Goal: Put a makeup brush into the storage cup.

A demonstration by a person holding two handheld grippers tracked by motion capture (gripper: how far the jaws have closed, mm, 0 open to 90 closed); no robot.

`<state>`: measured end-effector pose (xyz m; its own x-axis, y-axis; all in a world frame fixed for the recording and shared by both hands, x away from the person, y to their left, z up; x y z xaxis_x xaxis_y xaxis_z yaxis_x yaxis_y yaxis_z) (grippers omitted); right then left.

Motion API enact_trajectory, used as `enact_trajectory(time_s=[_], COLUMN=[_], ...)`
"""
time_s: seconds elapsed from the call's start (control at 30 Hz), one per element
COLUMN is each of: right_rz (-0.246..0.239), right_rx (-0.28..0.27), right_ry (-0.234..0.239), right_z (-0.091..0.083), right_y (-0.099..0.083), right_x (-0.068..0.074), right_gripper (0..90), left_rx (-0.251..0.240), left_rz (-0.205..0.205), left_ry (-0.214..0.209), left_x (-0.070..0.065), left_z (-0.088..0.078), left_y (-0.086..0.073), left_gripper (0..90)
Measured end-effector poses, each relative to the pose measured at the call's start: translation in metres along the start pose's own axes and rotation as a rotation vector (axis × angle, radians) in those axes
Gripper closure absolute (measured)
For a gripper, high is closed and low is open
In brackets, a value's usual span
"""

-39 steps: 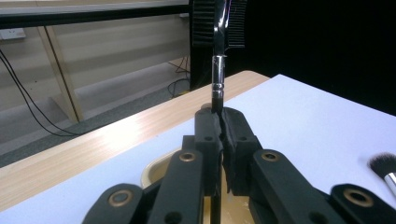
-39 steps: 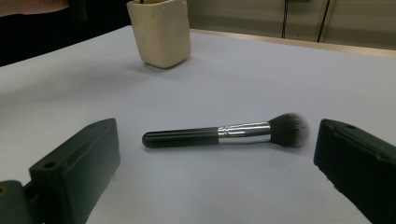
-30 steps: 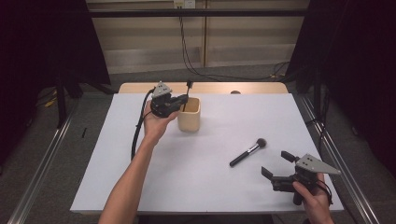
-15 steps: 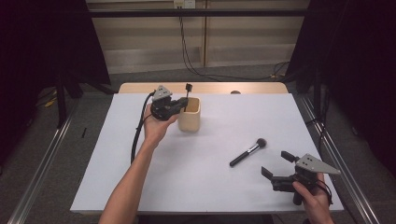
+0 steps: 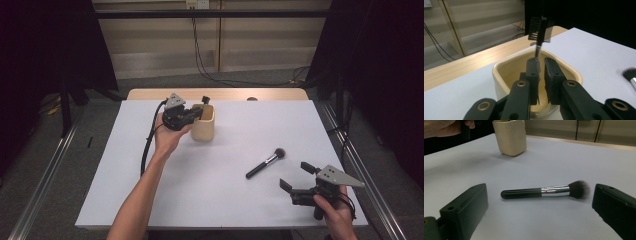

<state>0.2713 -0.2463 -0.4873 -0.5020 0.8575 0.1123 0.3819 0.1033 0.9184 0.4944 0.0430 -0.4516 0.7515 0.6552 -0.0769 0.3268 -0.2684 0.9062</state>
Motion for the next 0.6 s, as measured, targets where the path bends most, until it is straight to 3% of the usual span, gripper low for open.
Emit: enact_trajectory(time_s=[0.17, 0.37, 0.6], right_rz=[0.001, -0.003, -0.001], right_rx=[-0.001, 0.0, 0.001], right_ry=[-0.001, -0.001, -0.003], right_z=[0.0, 0.0, -0.0001], right_y=[0.0001, 0.0, 0.0], right_x=[-0.0002, -0.0003, -0.0009], right_gripper=[0.1, 0.1, 0.1], left_rx=[-0.003, -0.009, 0.002], left_rz=[-0.004, -0.017, -0.039], left_ry=[0.003, 0.002, 0.066], left_x=[0.0, 0.0001, 0.0059], left_z=[-0.0014, -0.003, -0.0048], left_y=[0.0002, 0.0003, -0.0019], left_gripper=[75.4, 61.2, 28.5])
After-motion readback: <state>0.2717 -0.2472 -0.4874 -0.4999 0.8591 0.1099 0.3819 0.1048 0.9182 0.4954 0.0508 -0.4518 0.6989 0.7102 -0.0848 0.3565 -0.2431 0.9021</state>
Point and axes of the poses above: each handheld gripper's, and its own axes: z roughly forward along the jaws, y roughly out of its top, x roughly to its left, the point moved 9 cm from there along z, roughly forward along the jaws, and after that the axes turned 3 degrees about x, right-handed, at the moved point
